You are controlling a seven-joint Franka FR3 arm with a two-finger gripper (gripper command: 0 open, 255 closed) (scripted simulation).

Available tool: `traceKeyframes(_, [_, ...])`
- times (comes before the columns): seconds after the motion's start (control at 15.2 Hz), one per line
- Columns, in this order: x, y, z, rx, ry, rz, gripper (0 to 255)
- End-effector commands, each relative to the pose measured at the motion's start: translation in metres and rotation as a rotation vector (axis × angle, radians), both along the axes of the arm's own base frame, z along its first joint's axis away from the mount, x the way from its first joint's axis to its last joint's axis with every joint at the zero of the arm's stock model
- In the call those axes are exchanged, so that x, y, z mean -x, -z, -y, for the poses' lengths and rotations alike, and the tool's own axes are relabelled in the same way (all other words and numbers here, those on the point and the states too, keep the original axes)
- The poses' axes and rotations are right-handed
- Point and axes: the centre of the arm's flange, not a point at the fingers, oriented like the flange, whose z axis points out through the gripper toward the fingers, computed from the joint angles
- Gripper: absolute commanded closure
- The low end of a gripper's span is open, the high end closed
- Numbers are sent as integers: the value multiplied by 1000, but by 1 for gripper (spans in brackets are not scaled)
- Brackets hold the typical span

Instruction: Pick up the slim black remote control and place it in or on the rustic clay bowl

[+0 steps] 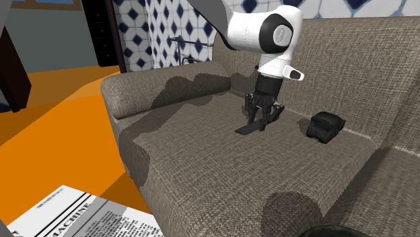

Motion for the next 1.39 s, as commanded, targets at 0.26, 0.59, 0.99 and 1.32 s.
traceKeyframes(0.26, [-1, 3, -4, -9, -4, -3, 255])
traceKeyframes(0.59, [-1, -16, -5, -9, -4, -3, 255])
traceKeyframes(0.99, [-1, -47, -5, -9, -4, -3, 255])
traceKeyframes(1.32, [-1, -74, -5, -9, -4, -3, 255])
